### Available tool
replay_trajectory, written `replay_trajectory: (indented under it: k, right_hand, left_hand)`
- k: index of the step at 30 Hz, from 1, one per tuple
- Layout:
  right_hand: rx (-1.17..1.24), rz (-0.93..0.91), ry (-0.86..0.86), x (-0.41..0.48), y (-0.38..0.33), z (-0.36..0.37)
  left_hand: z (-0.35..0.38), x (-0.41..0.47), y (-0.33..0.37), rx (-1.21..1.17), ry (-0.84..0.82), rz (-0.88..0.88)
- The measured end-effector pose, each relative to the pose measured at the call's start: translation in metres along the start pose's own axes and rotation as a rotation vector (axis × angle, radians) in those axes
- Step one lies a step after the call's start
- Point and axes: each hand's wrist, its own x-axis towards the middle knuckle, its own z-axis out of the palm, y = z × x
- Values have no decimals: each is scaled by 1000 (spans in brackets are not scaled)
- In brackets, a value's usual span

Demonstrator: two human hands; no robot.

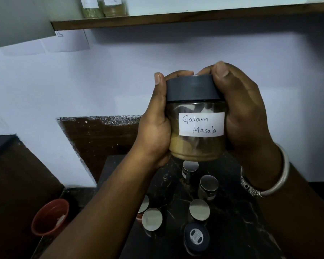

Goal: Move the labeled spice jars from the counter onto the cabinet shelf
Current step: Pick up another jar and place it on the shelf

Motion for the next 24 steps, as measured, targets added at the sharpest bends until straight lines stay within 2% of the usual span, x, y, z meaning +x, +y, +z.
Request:
replay_trajectory:
  k: [7,10,15,22,24]
  right_hand:
    - [-60,-20,16,-2,5,2]
    - [-243,1,27,-6,0,1]
    - [-584,-19,-66,4,-12,10]
    - [-727,-276,-81,105,-35,36]
    - [-753,-333,-80,149,-40,47]
  left_hand:
    - [-5,3,0,2,-45,31]
    - [-10,11,8,1,-30,67]
    - [-10,40,35,108,20,166]
    - [-2,113,118,321,69,343]
    - [-12,153,150,438,174,414]
